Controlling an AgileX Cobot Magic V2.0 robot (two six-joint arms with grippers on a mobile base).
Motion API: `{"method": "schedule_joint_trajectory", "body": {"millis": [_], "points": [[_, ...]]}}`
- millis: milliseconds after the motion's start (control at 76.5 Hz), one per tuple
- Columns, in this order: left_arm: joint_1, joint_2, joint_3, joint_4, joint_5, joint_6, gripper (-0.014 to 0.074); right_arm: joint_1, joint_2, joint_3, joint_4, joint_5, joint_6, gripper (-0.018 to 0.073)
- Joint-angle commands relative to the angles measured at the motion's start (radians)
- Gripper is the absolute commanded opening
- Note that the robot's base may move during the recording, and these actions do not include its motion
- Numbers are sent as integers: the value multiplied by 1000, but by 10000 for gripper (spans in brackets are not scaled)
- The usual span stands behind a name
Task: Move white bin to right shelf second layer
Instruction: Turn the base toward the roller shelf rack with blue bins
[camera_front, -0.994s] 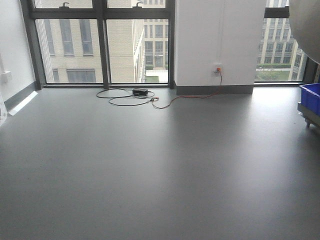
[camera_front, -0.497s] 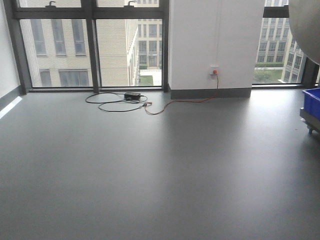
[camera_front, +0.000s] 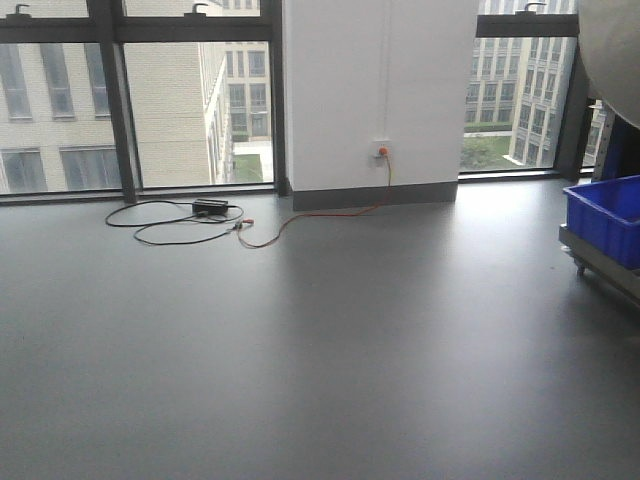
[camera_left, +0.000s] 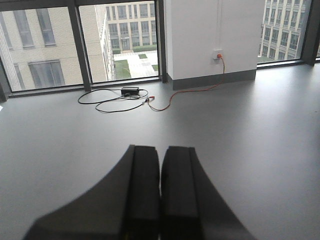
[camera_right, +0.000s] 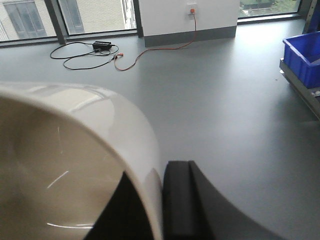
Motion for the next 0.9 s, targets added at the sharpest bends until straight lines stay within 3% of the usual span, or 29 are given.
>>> {"method": "schedule_joint_trajectory", "body": {"millis": [0,889], "points": [[-6,-14,37,0,-87,-5,85,-6,6,-32,-8,-104,-2,55],[-6,-14,37,0,-87,-5,85,-6,6,-32,-8,-104,-2,55]]}}
